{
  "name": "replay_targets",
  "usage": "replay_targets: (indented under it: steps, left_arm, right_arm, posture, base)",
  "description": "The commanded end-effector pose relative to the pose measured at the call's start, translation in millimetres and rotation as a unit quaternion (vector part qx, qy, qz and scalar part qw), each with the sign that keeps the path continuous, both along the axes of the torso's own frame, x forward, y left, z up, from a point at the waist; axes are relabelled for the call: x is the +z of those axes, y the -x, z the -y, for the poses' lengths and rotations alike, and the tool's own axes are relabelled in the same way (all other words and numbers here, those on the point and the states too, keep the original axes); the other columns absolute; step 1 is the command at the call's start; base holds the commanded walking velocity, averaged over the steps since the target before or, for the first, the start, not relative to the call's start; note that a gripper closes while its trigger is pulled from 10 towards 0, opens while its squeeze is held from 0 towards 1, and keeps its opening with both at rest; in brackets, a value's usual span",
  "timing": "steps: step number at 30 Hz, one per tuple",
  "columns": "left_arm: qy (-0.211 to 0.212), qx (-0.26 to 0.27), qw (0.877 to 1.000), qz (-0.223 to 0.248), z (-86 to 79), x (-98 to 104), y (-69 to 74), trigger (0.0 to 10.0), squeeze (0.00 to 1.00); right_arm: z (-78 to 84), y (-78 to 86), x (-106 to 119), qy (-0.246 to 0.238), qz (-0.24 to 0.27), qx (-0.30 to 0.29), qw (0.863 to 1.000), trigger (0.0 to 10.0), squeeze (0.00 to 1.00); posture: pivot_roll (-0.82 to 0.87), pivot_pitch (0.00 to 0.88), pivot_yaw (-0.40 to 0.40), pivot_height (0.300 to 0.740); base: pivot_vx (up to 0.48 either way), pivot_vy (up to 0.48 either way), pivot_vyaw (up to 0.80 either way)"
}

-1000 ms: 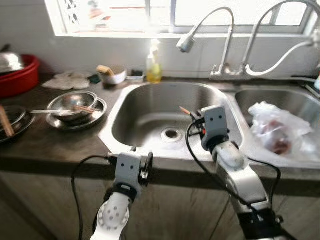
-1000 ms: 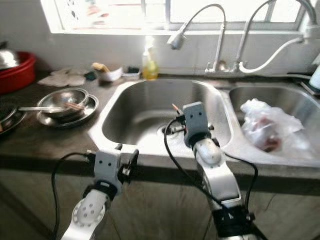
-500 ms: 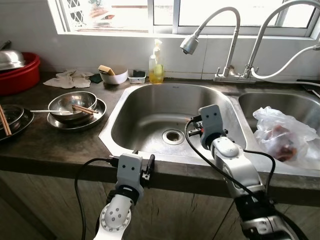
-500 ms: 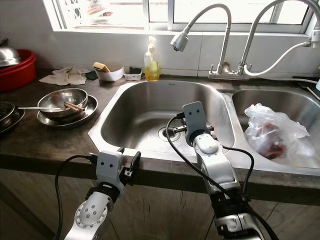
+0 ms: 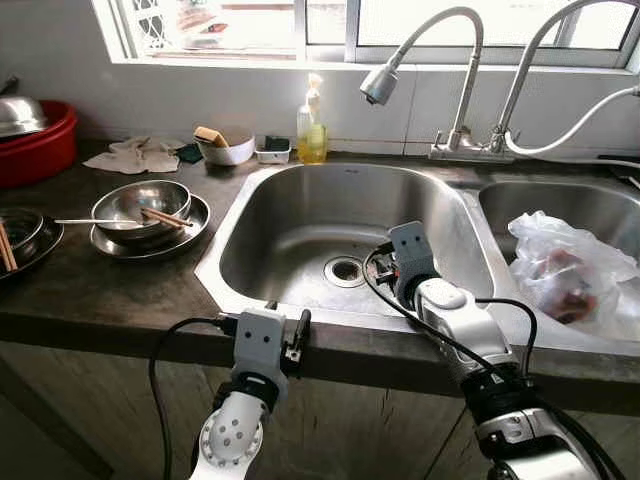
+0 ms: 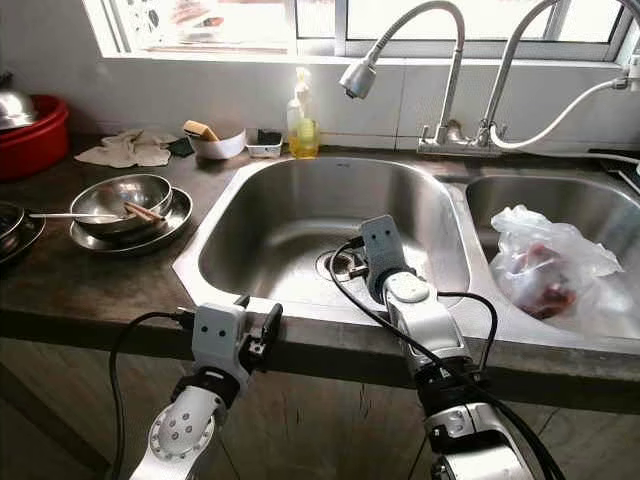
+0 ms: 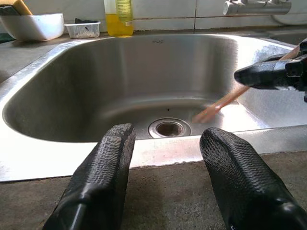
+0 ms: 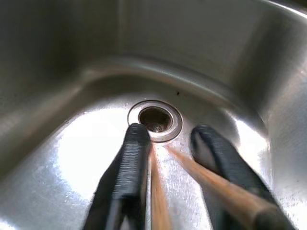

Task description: Kitchen organization

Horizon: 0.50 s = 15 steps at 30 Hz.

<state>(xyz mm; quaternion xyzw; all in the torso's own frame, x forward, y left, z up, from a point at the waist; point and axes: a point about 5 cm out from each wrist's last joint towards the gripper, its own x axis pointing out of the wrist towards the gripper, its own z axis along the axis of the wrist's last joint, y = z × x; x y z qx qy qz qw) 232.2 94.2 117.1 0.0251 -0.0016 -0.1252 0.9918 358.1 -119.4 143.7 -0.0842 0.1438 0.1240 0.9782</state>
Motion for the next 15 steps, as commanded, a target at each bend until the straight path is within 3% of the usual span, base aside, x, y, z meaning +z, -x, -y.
replay_targets:
  steps: [1, 12, 13, 14, 15]
  left_arm:
    - [-0.004, 0.003, 1.0, 0.002, -0.8, 2.2, 2.0, 10.0, 0.0]
    - [-0.004, 0.002, 1.0, -0.002, -0.6, 0.6, 2.7, 10.0, 0.0]
    - [-0.004, 0.002, 1.0, -0.001, -0.4, 0.9, 2.6, 10.0, 0.0]
    - [-0.005, 0.002, 1.0, -0.001, -0.2, 1.1, 2.4, 10.0, 0.0]
    - [-0.005, 0.002, 1.0, 0.0, -0.2, 1.3, 2.4, 10.0, 0.0]
  right_arm:
    - [-1.1, -3.4, 6.8, -0.001, 0.006, 0.004, 1.0, 10.0, 1.0]
    - [7.5, -1.6, 7.8, -0.014, 0.028, -0.031, 0.999, 10.0, 1.0]
    - [6.9, -0.3, 9.9, -0.025, 0.038, -0.03, 0.999, 10.0, 0.22]
    - [6.3, 1.3, 12.6, -0.034, 0.052, -0.03, 0.998, 10.0, 0.0]
    - [6.2, 3.6, 15.6, -0.044, 0.067, -0.032, 0.996, 10.0, 0.0]
  posture:
    - [0.1, 0.0, -0.036, 0.74]
    - [0.09, 0.0, -0.033, 0.74]
    - [0.1, 0.0, -0.034, 0.74]
    - [0.1, 0.0, -0.034, 0.74]
    - [0.09, 0.0, -0.031, 0.74]
  base:
    - [0.0, 0.0, 0.0]
    - [0.0, 0.0, 0.0]
    - [0.0, 0.0, 0.0]
    - [0.0, 0.0, 0.0]
    - [0.0, 0.0, 0.0]
